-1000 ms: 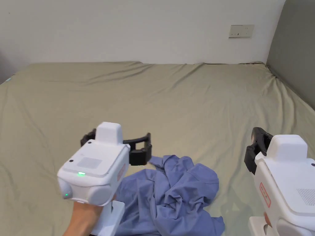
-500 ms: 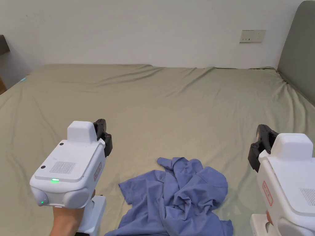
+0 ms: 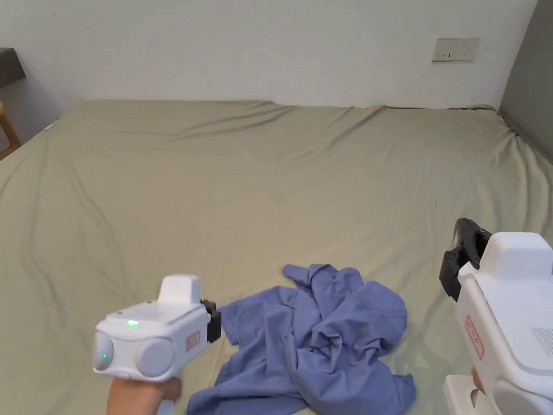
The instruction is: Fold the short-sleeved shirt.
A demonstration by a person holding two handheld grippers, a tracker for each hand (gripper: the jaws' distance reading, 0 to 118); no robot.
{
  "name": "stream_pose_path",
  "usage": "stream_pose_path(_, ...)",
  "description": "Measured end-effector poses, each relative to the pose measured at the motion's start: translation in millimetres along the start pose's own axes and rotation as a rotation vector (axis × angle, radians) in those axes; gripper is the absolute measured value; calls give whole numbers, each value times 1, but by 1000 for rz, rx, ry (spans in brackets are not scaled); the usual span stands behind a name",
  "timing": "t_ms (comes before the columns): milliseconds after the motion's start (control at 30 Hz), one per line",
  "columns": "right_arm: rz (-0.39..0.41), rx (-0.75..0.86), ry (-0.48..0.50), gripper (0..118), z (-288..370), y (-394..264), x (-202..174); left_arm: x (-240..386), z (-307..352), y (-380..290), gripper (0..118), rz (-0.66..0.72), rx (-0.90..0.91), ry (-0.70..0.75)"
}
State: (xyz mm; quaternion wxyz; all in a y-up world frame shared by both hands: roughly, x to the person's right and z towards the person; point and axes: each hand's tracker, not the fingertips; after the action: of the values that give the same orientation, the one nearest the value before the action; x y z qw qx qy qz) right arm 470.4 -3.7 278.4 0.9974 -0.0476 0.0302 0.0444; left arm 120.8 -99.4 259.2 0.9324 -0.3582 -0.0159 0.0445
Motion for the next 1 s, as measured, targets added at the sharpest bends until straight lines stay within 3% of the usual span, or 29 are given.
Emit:
stream_pose_path(133,-6,-20,7,1,-3,-9,-1,1,-12,-37,4,27,-89,-34)
stream_pose_path(167,-11,-25,9,1,-4,-11,-1,0,-12,-43,20,29,-110,-39)
stream_pose_path(267,-21,-45,17,1,-6,-18,-1,4,-20,-57,52,46,-120,-19)
stream_pose_path(300,-21,-51,21,1,-7,-20,-1,1,-23,-60,88,53,-144,-14)
stream_pose_path(333,-19,-59,25,1,-8,-22,0,3,-26,-64,116,62,-152,-9)
stream_pose_path(367,-17,-63,27,1,-9,-23,1,6,-28,-68,118,65,-146,-2)
stream_pose_path(500,-15,-78,26,1,-13,-27,6,9,-55,-83,90,79,-195,30)
stream_pose_path(600,-13,-89,19,1,-15,-29,10,12,-72,-96,56,106,-281,18)
stream_pose_path(667,-5,-102,13,1,-18,-32,13,21,-65,-98,45,60,-199,58)
stream_pose_path(733,5,-124,11,1,-25,-38,16,24,-60,-93,10,26,-219,36)
stream_pose_path(900,-31,-299,41,4,-76,-64,28,30,-35,-74,8,2,-134,-9)
stream_pose_path(1000,-65,-458,46,37,-132,-86,36,29,-20,-65,7,-16,-53,-61)
